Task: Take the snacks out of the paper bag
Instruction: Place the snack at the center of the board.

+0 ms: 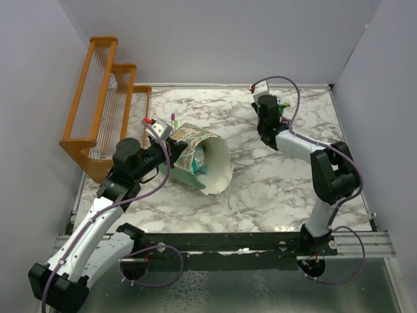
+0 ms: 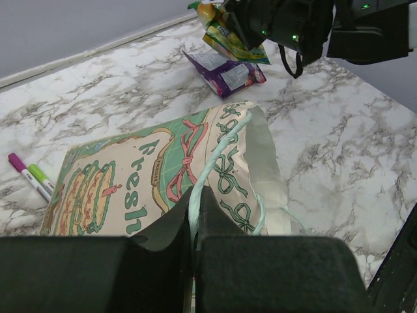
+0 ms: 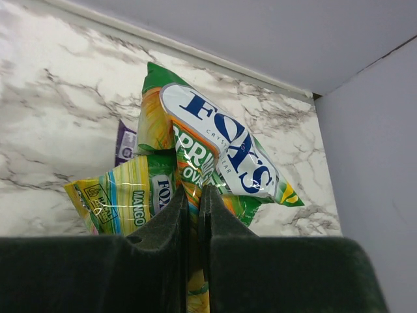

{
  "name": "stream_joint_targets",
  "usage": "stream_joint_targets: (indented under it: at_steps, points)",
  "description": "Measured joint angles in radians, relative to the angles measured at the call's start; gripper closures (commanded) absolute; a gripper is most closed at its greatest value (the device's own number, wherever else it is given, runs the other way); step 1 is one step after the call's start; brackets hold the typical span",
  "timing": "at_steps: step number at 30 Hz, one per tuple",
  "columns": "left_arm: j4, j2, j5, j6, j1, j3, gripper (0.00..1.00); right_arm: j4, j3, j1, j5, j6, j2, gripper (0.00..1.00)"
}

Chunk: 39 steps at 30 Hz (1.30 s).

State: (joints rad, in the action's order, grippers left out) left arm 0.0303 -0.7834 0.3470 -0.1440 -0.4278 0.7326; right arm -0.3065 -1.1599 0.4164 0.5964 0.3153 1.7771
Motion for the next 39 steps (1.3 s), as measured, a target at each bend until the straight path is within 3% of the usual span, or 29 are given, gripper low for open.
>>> stream_joint_targets:
  at_steps: [7, 19, 25, 39]
  points:
    - [0.002, 0.011, -0.001, 0.005, -0.006, 0.0, 1.0, 0.005, -0.067, -0.063, -0.019, 0.116, 0.118, 0.99]
    - [0.002, 0.012, -0.001, 0.005, -0.007, 0.0, 1.0, 0.074, -0.176, -0.119, -0.149, 0.063, 0.285, 0.96]
    - [0.001, 0.011, -0.001, 0.005, -0.007, 0.0, 1.0, 0.051, -0.16, -0.119, -0.15, 0.031, 0.293, 0.82]
    - [0.0, 0.006, 0.0, 0.002, -0.007, 0.0, 1.0, 0.044, -0.142, -0.144, -0.227, -0.035, 0.285, 0.8]
